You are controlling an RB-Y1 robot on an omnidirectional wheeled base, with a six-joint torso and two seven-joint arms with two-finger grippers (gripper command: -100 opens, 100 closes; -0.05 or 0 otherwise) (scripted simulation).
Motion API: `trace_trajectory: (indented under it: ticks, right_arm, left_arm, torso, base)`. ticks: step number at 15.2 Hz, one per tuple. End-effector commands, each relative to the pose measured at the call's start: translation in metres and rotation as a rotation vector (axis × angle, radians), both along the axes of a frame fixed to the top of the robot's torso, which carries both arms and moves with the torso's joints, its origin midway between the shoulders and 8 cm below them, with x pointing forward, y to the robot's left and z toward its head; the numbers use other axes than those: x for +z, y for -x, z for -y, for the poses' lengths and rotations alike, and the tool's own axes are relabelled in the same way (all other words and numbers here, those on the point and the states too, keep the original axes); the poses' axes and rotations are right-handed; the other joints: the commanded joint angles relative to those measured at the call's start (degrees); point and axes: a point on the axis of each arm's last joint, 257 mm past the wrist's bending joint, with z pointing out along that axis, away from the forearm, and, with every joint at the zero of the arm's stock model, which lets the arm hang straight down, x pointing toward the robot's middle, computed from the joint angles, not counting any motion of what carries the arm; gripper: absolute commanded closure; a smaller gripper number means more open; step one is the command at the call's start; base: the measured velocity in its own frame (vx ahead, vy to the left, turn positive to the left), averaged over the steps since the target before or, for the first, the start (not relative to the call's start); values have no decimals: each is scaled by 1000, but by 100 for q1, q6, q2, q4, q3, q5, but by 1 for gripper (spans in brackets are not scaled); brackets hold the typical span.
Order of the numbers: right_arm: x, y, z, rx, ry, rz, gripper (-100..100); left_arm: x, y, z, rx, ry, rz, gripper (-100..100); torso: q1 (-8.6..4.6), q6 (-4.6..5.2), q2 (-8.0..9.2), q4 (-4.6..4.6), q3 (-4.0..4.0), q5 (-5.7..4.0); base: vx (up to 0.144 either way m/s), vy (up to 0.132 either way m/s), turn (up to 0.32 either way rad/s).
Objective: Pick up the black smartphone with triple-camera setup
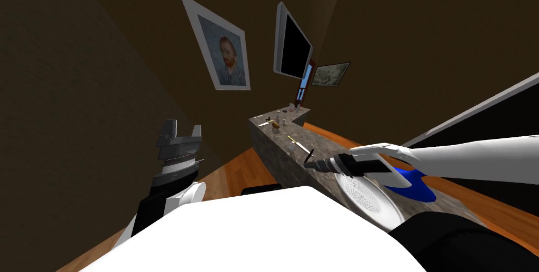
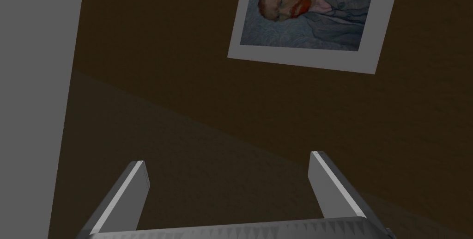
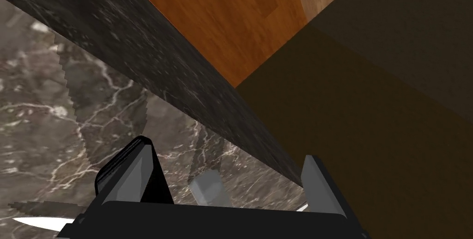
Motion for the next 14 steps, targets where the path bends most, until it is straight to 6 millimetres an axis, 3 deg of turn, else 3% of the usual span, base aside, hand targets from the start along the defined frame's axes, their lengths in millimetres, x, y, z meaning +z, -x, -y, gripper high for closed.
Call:
trace_trajectory:
  ticks: [1, 14]
  right_arm:
    - [1, 1, 5, 14, 27, -10, -100]
    - [11, 9, 58, 78, 258, -129, -100]
  left_arm:
    - [0, 0, 0, 0, 0, 0, 0]
    - [0, 0, 0, 0, 0, 0, 0]
  torso:
    - [0, 0, 0, 0, 0, 0]
    - [-2, -1, 5, 1, 3, -1]
  base:
    - [21, 3, -4]
    - [30, 4, 63]
